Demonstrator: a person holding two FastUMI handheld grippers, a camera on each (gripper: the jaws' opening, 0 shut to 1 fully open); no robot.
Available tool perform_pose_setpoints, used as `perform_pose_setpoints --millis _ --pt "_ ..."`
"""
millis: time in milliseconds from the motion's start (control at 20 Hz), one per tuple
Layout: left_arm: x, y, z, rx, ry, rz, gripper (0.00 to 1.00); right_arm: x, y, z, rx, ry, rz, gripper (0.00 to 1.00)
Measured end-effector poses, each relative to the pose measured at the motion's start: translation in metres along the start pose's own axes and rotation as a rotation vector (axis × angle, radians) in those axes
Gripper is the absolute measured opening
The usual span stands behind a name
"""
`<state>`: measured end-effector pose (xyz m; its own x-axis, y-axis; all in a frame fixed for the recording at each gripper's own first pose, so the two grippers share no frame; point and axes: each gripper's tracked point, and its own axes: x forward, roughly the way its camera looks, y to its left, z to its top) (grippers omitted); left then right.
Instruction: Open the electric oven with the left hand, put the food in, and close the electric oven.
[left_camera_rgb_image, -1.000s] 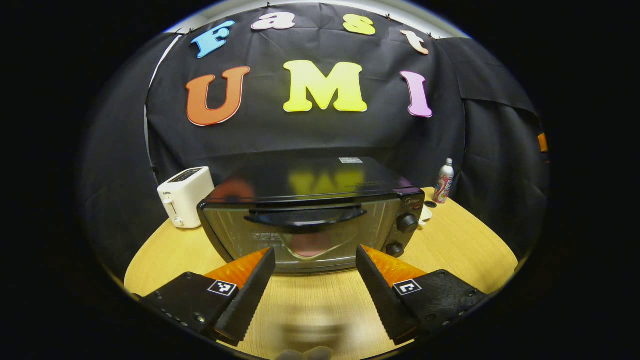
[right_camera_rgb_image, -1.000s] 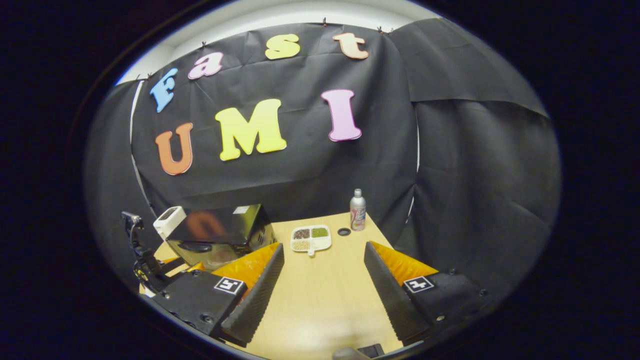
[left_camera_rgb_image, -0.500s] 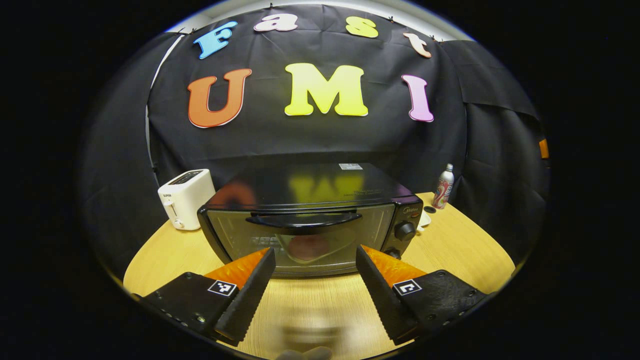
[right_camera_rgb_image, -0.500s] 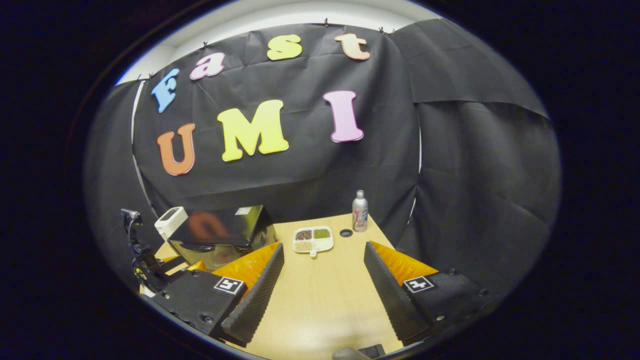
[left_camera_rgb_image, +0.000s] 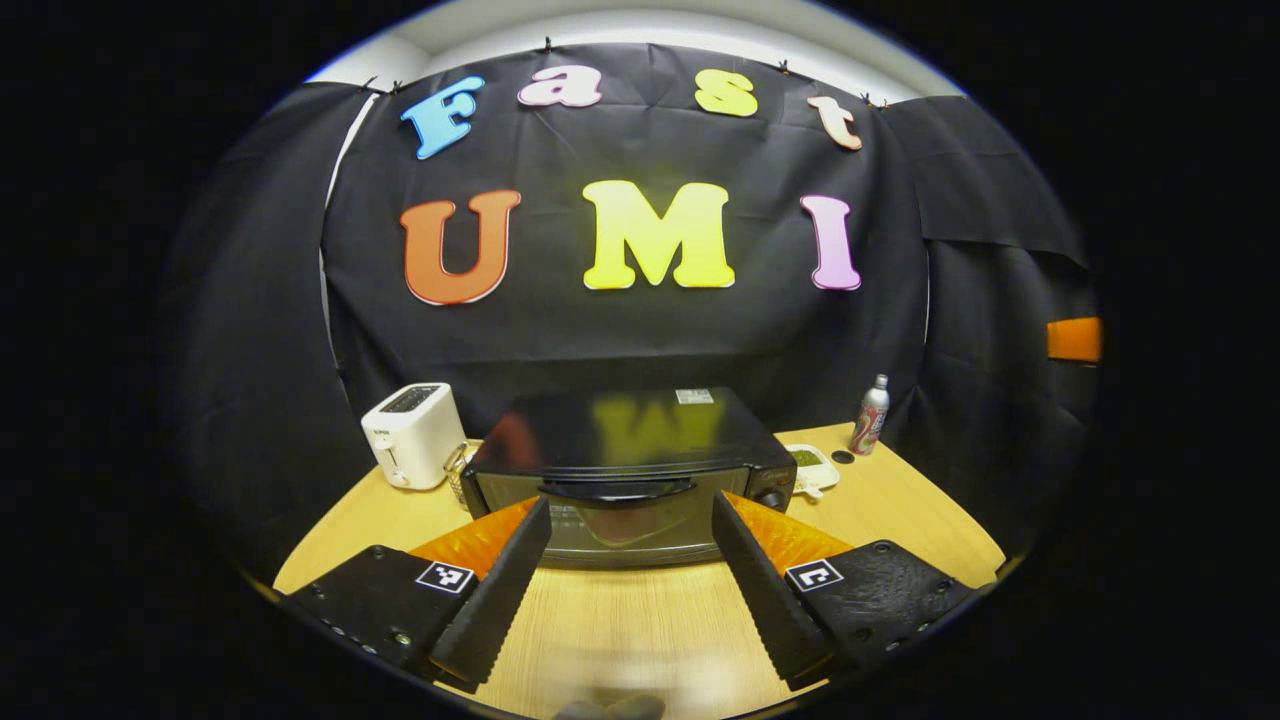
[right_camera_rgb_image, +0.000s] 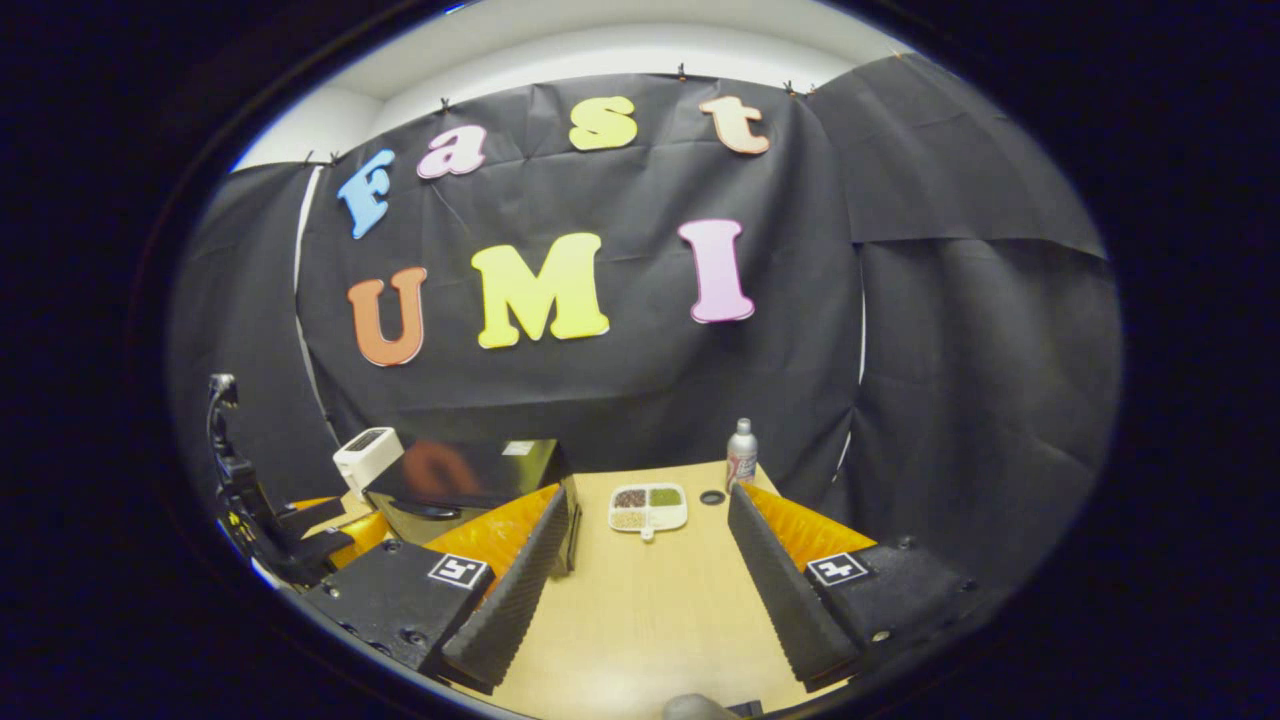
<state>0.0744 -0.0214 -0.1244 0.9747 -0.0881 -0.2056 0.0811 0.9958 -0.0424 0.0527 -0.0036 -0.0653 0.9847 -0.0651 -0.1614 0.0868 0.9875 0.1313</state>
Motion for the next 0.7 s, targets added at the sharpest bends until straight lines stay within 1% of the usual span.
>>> perform_pose_setpoints --millis 150,250,300,400,450,550,650,700 --pt "-0.035 -0.001 0.039 -0.012 -0.067 0.022 0.97 -0.013 0.001 0.013 -0.015 -0.041 0.023 0.96" --pt "-0.062 -0.003 0.060 -0.027 -0.104 0.033 0.97 -0.020 -0.006 0.020 -0.037 -0.069 0.019 0.96" --pt "-0.074 -0.001 0.070 -0.028 -0.125 0.043 0.97 -0.023 -0.007 0.022 -0.046 -0.081 0.017 1.00" --pt "-0.098 0.000 0.089 -0.012 -0.171 0.063 0.97 -0.030 -0.010 0.027 -0.057 -0.100 0.015 1.00" --pt "-0.109 -0.002 0.095 -0.005 -0.181 0.064 0.97 -0.032 -0.011 0.029 -0.061 -0.107 0.016 0.96" --pt "-0.130 -0.005 0.105 0.000 -0.205 0.065 0.97 -0.039 -0.013 0.031 -0.065 -0.110 0.016 0.96" --pt "-0.147 -0.005 0.112 0.002 -0.230 0.074 0.97 -0.048 -0.010 0.034 -0.059 -0.116 0.034 0.96" --pt "-0.151 -0.005 0.113 0.010 -0.238 0.081 0.97 -0.052 -0.010 0.035 -0.063 -0.122 0.035 1.00"
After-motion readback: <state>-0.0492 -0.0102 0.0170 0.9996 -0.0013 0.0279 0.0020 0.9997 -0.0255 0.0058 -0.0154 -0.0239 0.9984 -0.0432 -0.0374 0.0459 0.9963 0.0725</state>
